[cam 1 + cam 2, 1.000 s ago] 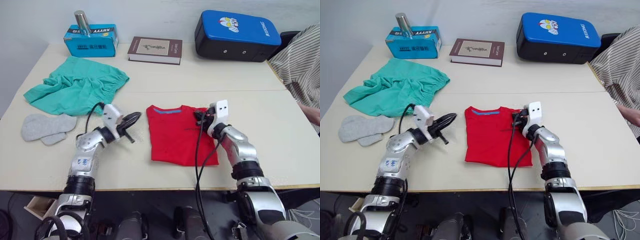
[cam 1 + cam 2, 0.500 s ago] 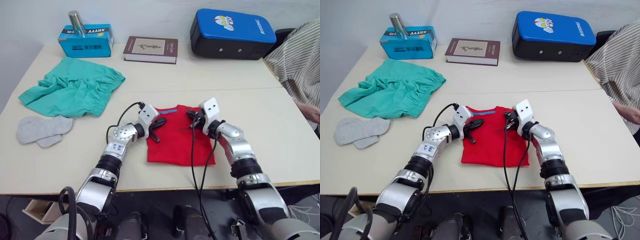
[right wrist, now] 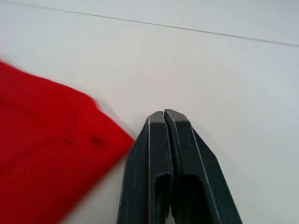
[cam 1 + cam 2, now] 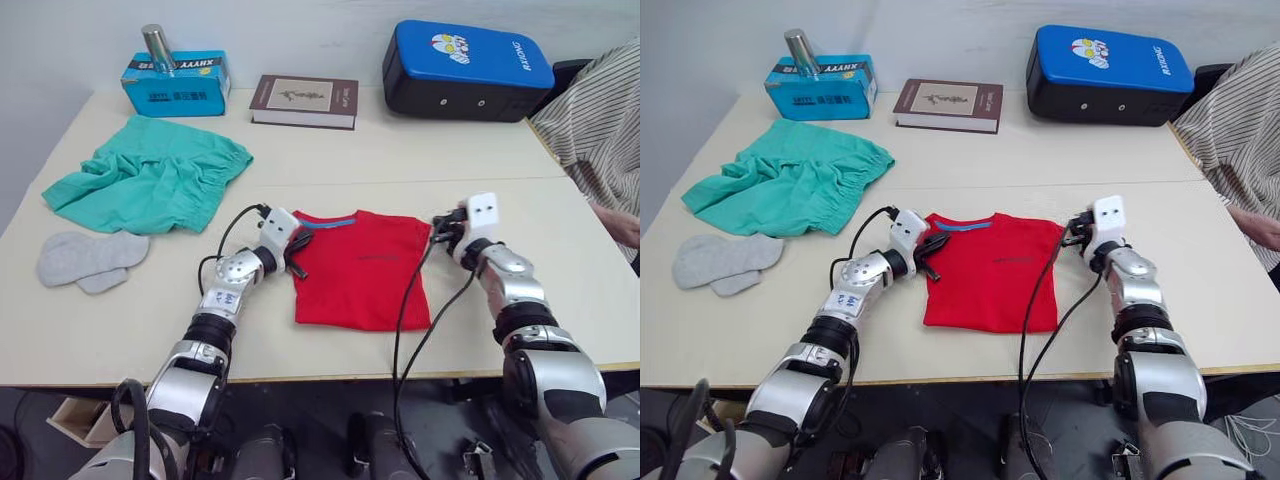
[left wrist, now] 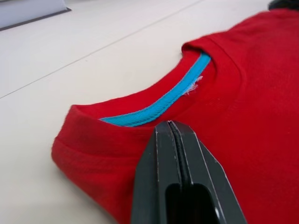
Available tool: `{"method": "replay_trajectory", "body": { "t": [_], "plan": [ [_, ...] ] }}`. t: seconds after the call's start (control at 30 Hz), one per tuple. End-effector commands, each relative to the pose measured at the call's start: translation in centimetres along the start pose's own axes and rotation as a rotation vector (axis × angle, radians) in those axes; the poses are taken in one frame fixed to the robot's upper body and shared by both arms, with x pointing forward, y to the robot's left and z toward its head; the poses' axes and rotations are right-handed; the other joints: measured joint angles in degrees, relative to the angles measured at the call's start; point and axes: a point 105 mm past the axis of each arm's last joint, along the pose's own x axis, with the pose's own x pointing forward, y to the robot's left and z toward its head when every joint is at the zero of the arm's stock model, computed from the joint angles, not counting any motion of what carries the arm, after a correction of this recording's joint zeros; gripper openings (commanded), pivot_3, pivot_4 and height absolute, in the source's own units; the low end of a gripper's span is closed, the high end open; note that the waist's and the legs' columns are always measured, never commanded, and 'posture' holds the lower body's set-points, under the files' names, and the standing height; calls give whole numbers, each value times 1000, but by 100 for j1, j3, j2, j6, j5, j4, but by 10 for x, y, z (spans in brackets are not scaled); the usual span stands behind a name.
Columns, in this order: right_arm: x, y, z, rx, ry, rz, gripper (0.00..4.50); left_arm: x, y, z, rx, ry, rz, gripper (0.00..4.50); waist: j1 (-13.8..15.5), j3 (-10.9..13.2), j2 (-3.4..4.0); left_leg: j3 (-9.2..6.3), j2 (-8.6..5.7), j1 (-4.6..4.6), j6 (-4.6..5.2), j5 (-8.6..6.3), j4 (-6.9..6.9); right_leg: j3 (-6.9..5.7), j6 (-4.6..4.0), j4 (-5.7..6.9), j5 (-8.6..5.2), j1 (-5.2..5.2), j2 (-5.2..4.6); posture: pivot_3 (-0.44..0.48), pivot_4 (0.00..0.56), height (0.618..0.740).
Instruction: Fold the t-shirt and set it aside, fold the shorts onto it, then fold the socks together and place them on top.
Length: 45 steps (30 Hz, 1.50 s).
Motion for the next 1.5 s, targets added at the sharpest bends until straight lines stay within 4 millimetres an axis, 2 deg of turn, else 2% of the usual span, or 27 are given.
{"method": "replay_trajectory", "body": {
  "t": [0.03,0.13,0.2,0.3,0.37,0.5,0.53,0.67,0.83,1.0,1.1,1.33,1.47,1.5],
  "plan": [
    [-12,-10,29,71,-88,80,29,-8,5,18,-9,-122,7,0,-7,1,2,0,1,-2,-2,1,-4,0,0,1,0,-2,1,0,150,740],
    [-34,9,34,268,25,324,598,-16,-1,36,8,-204,-66,0,18,6,8,-3,3,-11,-5,3,-19,-3,0,2,0,-9,0,0,150,740],
    [-57,20,32,350,185,445,1289,-24,-7,41,31,-226,-133,0,41,9,12,-6,3,-19,-4,2,-21,-5,0,-3,0,-15,-2,0,150,740],
    [-82,23,27,449,412,463,2290,-35,-18,43,37,-241,-234,0,58,9,14,-10,2,-21,-1,-1,-20,-8,-1,-16,0,-15,-12,0,150,740],
    [-98,29,20,450,557,486,3008,-43,-28,39,34,-231,-310,0,65,9,14,-15,3,-20,1,-3,-20,-11,-3,-40,1,-12,-15,0,150,740],
    [-113,47,4,444,745,530,4355,-48,-39,26,33,-184,-378,0,64,9,14,-15,7,-20,-1,-6,-23,-14,-6,-48,3,-11,-12,0,150,740],
    [-113,52,0,446,770,544,4436,-48,-41,24,33,-178,-386,0,64,9,14,-15,6,-21,-1,-6,-23,-15,-6,-49,3,-12,-12,0,150,740],
    [-112,73,-12,468,849,608,4436,-46,-47,14,49,-131,-406,0,63,3,3,-14,6,-19,-2,-7,-23,-16,-5,-50,4,-10,-9,0,150,740],
    [-95,100,-23,504,892,652,4436,-45,-51,-4,60,-50,-413,0,0,-10,-18,-10,18,-13,-9,-5,-24,-15,-9,-49,6,-7,5,0,150,740],
    [-80,117,-25,567,902,659,4436,-45,-49,-8,59,-30,-405,0,-62,-18,-26,-8,24,-5,-15,-2,-30,-14,-10,-47,6,-4,8,0,150,740],
    [-74,120,-27,586,898,646,3818,-47,-46,-10,61,-21,-396,0,-74,-25,-31,-9,23,-3,-18,0,-35,-14,-11,-47,6,-4,8,0,150,740],
    [-69,125,-31,587,880,637,1347,-51,-41,-11,66,-16,-380,0,-92,-25,-30,-6,23,1,-25,5,-55,-13,-13,-49,6,-7,8,0,150,740],
    [-67,109,-30,560,842,575,44,-54,-41,-2,78,-52,-390,0,-89,-32,-41,-5,22,1,-26,6,-57,-12,-13,-50,5,-8,8,0,150,740],
    [-69,102,-29,557,833,557,44,-56,-41,2,81,-68,-397,0,-77,-34,-45,-5,23,2,-26,6,-56,-13,-13,-50,5,-6,9,0,150,740]
  ]
}}
